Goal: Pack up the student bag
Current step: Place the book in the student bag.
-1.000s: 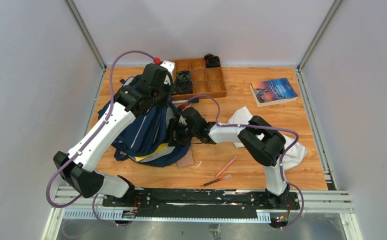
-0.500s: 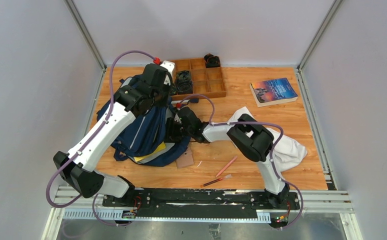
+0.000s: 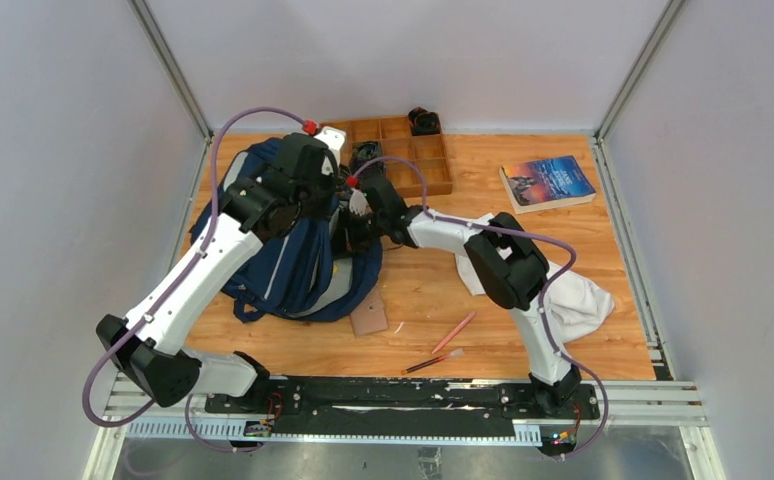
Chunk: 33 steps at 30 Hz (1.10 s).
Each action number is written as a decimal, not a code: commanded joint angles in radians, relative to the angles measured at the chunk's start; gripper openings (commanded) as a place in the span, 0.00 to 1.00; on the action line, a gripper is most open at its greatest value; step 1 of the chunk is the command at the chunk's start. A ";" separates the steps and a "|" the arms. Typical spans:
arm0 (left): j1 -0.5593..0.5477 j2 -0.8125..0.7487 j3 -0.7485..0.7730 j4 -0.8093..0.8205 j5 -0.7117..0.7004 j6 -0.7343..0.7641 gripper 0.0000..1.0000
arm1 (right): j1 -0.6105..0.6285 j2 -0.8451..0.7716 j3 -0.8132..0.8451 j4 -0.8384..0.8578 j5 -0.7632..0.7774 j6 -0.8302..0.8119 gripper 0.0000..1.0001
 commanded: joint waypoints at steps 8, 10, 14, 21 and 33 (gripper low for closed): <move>-0.001 -0.057 0.029 -0.013 0.072 0.065 0.00 | -0.067 0.029 0.186 -0.125 -0.286 -0.225 0.00; -0.002 -0.042 0.049 -0.028 0.082 0.075 0.00 | -0.059 0.022 0.161 0.032 -0.345 -0.173 0.00; 0.002 0.002 0.082 -0.035 0.119 0.099 0.00 | -0.044 0.009 0.063 0.363 -0.301 -0.082 0.00; 0.036 0.114 0.128 -0.040 0.165 0.092 0.00 | -0.045 -0.035 -0.095 0.463 -0.107 -0.014 0.57; 0.137 0.157 0.144 -0.037 0.279 0.046 0.00 | -0.101 -0.537 -0.346 -0.268 0.317 -0.361 0.64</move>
